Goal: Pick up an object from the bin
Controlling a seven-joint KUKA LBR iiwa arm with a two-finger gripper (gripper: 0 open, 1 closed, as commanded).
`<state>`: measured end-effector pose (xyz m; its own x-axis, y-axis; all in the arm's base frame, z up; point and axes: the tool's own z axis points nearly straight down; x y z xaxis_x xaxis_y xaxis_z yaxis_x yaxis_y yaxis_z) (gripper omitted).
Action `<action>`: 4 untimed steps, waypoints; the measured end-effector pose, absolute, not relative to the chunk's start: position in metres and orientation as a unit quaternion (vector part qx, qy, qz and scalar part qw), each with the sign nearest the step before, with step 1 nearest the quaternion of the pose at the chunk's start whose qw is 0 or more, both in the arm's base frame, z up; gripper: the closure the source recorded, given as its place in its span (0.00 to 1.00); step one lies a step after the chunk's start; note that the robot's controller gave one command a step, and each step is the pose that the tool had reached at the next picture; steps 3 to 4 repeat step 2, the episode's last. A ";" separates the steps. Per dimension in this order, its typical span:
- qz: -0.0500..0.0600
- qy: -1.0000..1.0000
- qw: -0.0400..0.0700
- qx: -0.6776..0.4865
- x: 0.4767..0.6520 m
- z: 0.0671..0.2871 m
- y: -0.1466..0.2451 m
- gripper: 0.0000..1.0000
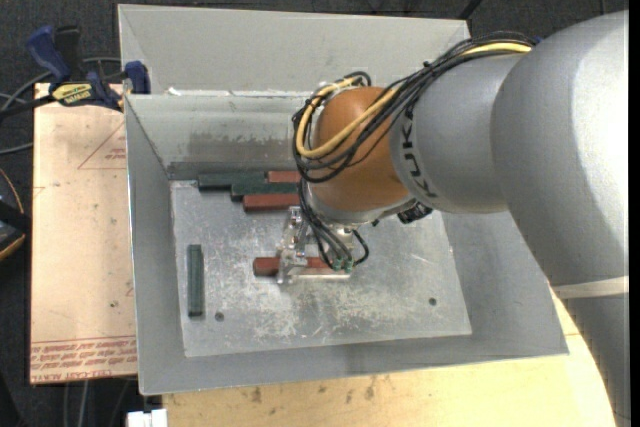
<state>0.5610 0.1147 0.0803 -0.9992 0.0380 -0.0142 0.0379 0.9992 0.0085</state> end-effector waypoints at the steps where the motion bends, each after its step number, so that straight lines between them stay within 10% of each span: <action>1: 0.004 1.000 0.007 0.019 0.561 0.080 0.115 1.00; 2: 0.001 0.999 0.002 0.034 0.587 0.222 0.105 1.00; 4: 0.001 0.999 0.002 0.034 0.587 0.222 0.105 1.00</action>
Offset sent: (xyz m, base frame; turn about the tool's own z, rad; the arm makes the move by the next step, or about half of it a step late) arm 0.0252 -0.0110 0.1412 0.0306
